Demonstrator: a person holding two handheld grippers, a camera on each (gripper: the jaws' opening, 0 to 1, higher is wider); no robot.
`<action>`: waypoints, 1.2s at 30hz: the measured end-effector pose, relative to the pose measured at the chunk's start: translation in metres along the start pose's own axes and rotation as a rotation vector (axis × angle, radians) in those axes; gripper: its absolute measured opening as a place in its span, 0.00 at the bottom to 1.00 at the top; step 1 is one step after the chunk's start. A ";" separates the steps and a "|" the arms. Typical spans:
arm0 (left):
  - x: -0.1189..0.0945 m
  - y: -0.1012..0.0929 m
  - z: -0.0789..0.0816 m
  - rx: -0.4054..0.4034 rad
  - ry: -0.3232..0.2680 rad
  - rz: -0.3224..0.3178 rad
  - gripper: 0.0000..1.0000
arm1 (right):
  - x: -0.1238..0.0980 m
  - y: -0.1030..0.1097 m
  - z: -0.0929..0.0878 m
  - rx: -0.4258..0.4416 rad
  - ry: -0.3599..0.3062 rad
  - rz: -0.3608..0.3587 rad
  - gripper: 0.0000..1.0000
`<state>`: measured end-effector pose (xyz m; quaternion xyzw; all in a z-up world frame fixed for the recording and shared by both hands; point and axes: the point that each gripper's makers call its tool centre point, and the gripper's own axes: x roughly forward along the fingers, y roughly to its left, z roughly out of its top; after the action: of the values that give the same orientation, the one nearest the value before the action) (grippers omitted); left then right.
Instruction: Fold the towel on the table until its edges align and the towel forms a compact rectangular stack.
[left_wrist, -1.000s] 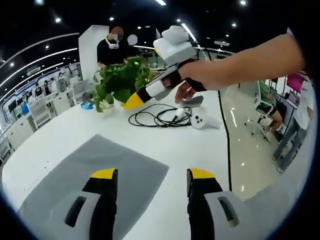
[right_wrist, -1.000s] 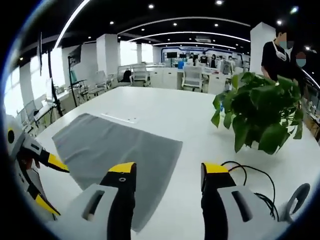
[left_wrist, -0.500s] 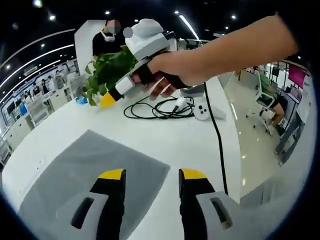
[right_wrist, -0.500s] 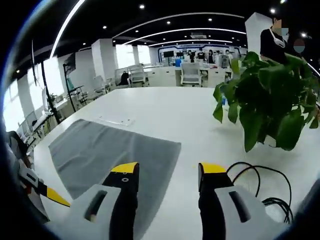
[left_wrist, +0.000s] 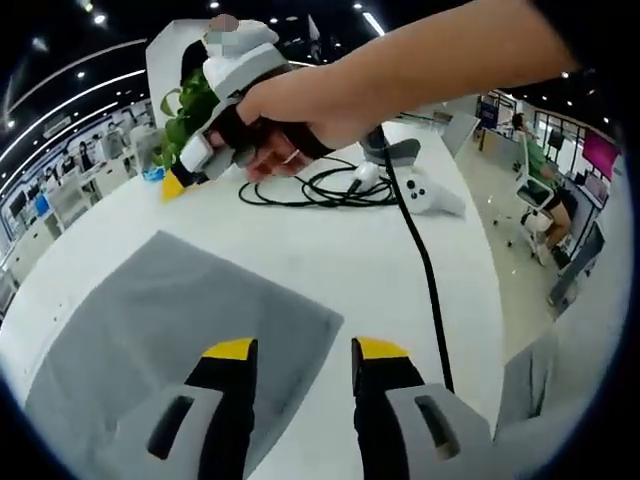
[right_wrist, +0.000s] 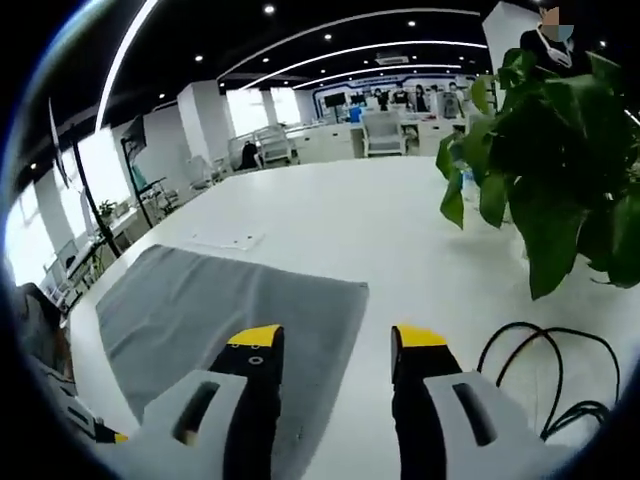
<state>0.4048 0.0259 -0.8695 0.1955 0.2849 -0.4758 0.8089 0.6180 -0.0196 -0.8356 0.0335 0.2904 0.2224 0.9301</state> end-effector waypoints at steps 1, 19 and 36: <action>0.003 0.001 0.000 -0.004 -0.002 0.001 0.37 | 0.006 -0.002 0.000 0.003 0.002 0.004 0.42; 0.036 -0.003 -0.027 -0.006 0.053 -0.024 0.32 | 0.056 -0.012 -0.013 0.004 0.054 -0.007 0.34; 0.040 0.010 -0.028 -0.010 0.049 -0.004 0.11 | 0.104 -0.014 -0.019 -0.054 0.116 -0.035 0.28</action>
<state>0.4213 0.0207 -0.9167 0.2023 0.3075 -0.4711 0.8016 0.6894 0.0115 -0.9087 -0.0096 0.3382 0.2152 0.9161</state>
